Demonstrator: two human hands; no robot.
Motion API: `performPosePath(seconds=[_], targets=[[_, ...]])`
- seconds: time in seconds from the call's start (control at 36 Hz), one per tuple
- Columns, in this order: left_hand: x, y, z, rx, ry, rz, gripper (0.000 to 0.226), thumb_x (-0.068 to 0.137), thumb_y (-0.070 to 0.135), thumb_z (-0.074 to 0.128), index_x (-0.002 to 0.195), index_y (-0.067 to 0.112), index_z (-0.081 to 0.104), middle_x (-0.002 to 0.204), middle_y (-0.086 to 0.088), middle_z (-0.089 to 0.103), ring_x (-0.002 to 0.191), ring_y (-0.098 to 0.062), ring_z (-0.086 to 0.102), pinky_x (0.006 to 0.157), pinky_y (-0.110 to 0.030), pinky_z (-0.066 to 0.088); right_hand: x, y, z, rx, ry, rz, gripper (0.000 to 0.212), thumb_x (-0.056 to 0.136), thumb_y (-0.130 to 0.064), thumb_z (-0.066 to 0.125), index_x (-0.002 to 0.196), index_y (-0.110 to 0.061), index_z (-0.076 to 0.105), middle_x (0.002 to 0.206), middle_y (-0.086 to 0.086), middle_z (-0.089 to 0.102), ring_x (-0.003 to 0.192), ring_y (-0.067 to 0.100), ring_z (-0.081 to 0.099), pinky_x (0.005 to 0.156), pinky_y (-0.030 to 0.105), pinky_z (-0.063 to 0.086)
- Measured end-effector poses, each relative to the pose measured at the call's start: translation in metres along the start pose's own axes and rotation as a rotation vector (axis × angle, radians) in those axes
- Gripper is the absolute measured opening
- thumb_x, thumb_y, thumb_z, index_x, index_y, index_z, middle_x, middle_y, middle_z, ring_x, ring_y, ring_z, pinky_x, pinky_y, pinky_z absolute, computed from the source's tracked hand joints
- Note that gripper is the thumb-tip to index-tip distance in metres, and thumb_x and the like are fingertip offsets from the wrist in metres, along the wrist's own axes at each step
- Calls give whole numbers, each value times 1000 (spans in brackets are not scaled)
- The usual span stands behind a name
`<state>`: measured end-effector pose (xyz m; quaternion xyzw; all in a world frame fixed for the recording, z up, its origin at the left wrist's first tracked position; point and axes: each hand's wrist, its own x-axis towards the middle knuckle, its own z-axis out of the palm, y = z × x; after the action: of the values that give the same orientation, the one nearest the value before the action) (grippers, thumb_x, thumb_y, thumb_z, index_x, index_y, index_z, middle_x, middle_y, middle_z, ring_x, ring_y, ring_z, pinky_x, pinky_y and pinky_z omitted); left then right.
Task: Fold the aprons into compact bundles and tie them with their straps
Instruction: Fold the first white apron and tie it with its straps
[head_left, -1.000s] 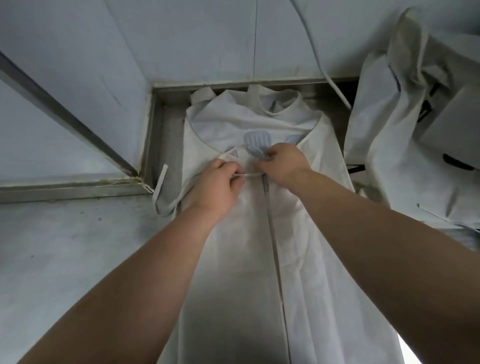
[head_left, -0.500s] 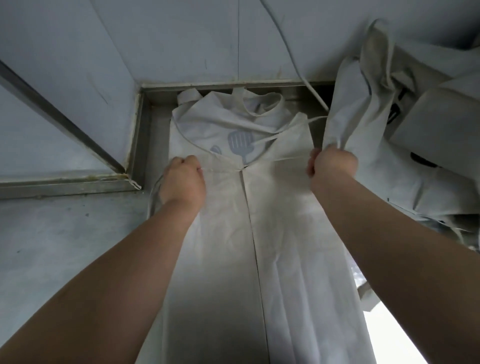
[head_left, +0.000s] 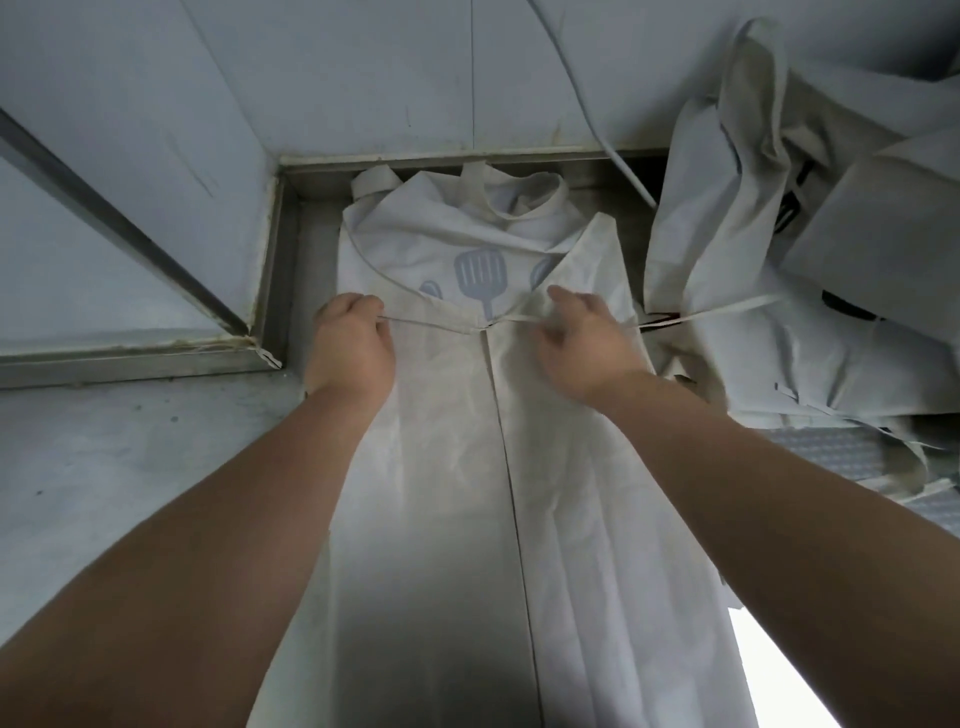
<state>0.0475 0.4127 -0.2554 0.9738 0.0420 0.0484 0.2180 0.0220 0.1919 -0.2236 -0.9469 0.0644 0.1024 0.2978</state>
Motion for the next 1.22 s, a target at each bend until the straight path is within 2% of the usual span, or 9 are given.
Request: performPosePath(seconds=[0.08, 0.28, 0.33, 0.5, 0.67, 0.78, 0.86, 1.0, 1.22], targets=[[-3, -17, -3, 98, -129, 3, 39, 96, 14, 42, 133, 2, 49, 143, -20, 38, 135, -34, 28, 110, -37, 28, 5, -1, 7, -226, -105, -45, 45, 98, -22, 38, 143, -19, 35, 148, 6, 28, 134, 28, 28, 111, 35, 23], [-15, -29, -13, 204, -277, -22, 55, 101, 27, 30, 150, 9, 13, 156, -19, 4, 144, -34, 2, 119, -39, 7, -1, 2, 14, -320, -77, -58, 70, 85, 1, 40, 147, -21, 19, 154, 5, 12, 140, 30, 12, 115, 38, 19], [-22, -21, -17, 168, -200, 8, 55, 100, 27, 33, 150, 10, 18, 156, -19, 8, 143, -36, 6, 118, -41, 11, -7, 2, 13, -292, -22, -72, 64, 91, -3, 37, 148, -21, 16, 157, 5, 9, 144, 30, 6, 115, 39, 15], [-62, 3, -20, 80, -153, 146, 51, 82, 32, 44, 126, 12, 60, 142, -14, 43, 127, -38, 40, 101, -47, 36, -34, 5, 14, -317, 30, -261, 37, 92, -33, 49, 123, -14, 58, 121, 11, 59, 112, 33, 52, 96, 38, 33], [-109, 3, -23, 48, -133, 107, 50, 81, 35, 36, 110, 11, 69, 127, -15, 56, 112, -40, 52, 96, -47, 41, -85, 26, 25, -204, 29, -357, 22, 82, -19, 53, 87, -5, 69, 81, 13, 63, 71, 36, 59, 60, 35, 49], [-149, -1, -27, 33, -147, 83, 50, 78, 34, 35, 104, 11, 72, 119, -15, 62, 104, -40, 58, 89, -48, 46, -109, 44, 26, -293, 11, -351, 15, 83, -10, 54, 89, -5, 67, 88, 14, 63, 76, 37, 59, 68, 34, 40], [-182, -1, -31, 32, -164, 42, 52, 79, 36, 34, 108, 12, 70, 122, -14, 61, 109, -38, 57, 90, -50, 46, -136, 53, 24, -361, 9, -348, 27, 90, -17, 50, 112, -9, 63, 117, 12, 60, 108, 34, 54, 87, 37, 34], [-242, 2, -38, 89, -111, -67, 53, 83, 38, 36, 123, 16, 62, 141, -10, 46, 127, -34, 43, 102, -48, 35, -182, 71, 25, -478, -113, -254, 61, 94, -48, 35, 145, -17, 25, 145, 11, 26, 133, 32, 27, 116, 42, 8], [-273, -2, -19, 266, -460, -122, 61, 98, 51, 19, 150, 32, -7, 156, 0, -22, 143, -20, -23, 116, -43, -12, -197, 79, 39, -581, -194, -183, 76, 86, -70, 17, 147, -26, 5, 150, 12, 5, 135, 38, 16, 116, 48, 3]])
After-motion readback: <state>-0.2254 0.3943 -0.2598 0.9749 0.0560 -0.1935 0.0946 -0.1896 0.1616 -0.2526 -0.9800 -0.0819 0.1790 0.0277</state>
